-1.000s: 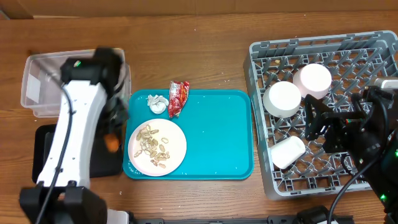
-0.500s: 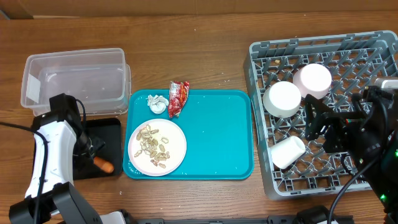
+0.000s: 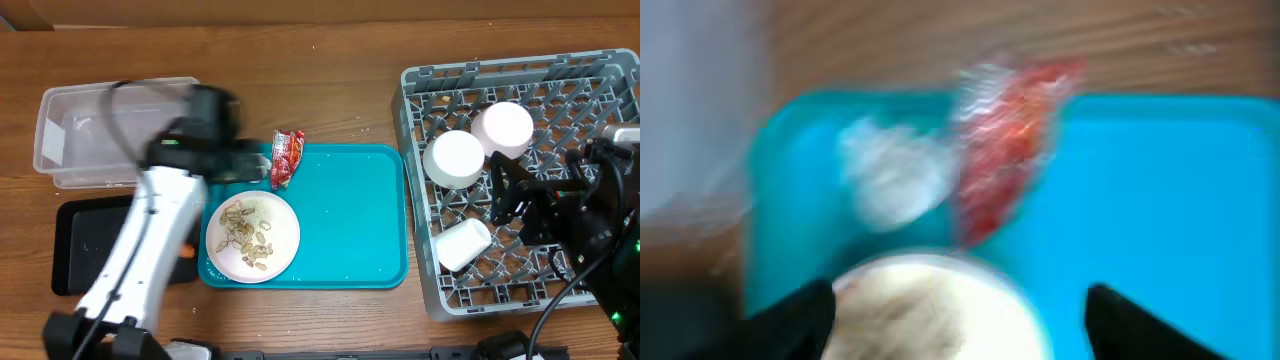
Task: Sort waste into correct bins and load items into the dishwasher
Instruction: 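Lower the carrot onto the black tray and release, then grasp the red snack wrapper on the tray with the left gripper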
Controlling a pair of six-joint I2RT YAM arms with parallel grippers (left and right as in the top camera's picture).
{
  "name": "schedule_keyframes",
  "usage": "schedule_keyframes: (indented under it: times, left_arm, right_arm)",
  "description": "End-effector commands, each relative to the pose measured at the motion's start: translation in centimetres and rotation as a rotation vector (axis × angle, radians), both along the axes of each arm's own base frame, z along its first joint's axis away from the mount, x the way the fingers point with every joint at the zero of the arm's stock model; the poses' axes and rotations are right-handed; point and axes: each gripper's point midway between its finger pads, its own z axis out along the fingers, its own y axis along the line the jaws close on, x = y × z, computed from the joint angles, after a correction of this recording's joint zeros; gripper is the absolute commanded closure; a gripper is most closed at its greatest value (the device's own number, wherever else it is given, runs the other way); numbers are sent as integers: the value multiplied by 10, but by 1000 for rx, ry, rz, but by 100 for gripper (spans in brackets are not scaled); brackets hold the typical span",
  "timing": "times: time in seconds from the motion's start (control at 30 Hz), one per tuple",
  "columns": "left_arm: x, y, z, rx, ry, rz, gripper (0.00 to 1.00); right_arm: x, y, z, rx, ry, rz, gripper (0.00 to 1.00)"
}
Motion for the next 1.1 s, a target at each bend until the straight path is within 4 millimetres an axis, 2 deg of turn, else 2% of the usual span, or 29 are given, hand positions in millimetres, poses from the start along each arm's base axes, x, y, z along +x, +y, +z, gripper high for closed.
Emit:
schedule_keyframes:
  times: [0.0, 0.07, 0.1, 0.17, 0.2, 0.23, 0.37, 0.47, 0.63, 0.7, 0.77, 0.83, 0.87, 1.0, 1.07]
  left_arm:
    - [13, -60, -23, 156, -70, -254, 9]
    - [20, -82, -39, 178, -88, -290, 2]
    - [24, -92, -60, 193, -71, -304, 4]
    - [28, -94, -81, 200, -43, -300, 7]
    - [30, -91, -99, 229, -17, -292, 12]
    - [31, -86, -106, 253, -6, -277, 13]
    - [34, -72, -121, 335, 12, -240, 13]
    - [34, -69, -133, 352, 31, -238, 16]
    - [31, -68, -151, 364, 70, -245, 40]
    - [31, -71, -151, 346, 71, -251, 61]
    - [34, -79, -144, 316, 66, -260, 77]
    - [39, -87, -131, 284, 60, -269, 91]
    - [44, -93, -115, 263, 50, -273, 96]
    - [60, -99, -66, 235, 9, -252, 96]
    - [66, -96, -37, 231, -7, -233, 96]
  right_arm:
    - [-1, -1, 4, 5, -14, -4, 0]
    - [-1, -1, 4, 5, -14, -4, 0]
    - [-1, -1, 4, 5, -14, -4, 0]
    - [-1, -1, 4, 5, -14, -4, 0]
    - [-1, -1, 4, 5, -14, -4, 0]
    - [-1, -1, 4, 5, -14, -4, 0]
    - [-1, -1, 4, 5, -14, -4, 0]
    - [-1, -1, 4, 5, -14, -4, 0]
    - [-1, -1, 4, 5, -14, -4, 0]
    - [-1, -1, 4, 5, -14, -4, 0]
    - [-1, -1, 4, 5, -14, -4, 0]
    - [-1, -1, 4, 5, -14, -4, 0]
    - [-1, -1, 4, 5, -14, -4, 0]
    - [-1, -1, 4, 5, -14, -4, 0]
    - [-1, -1, 4, 5, -14, -4, 0]
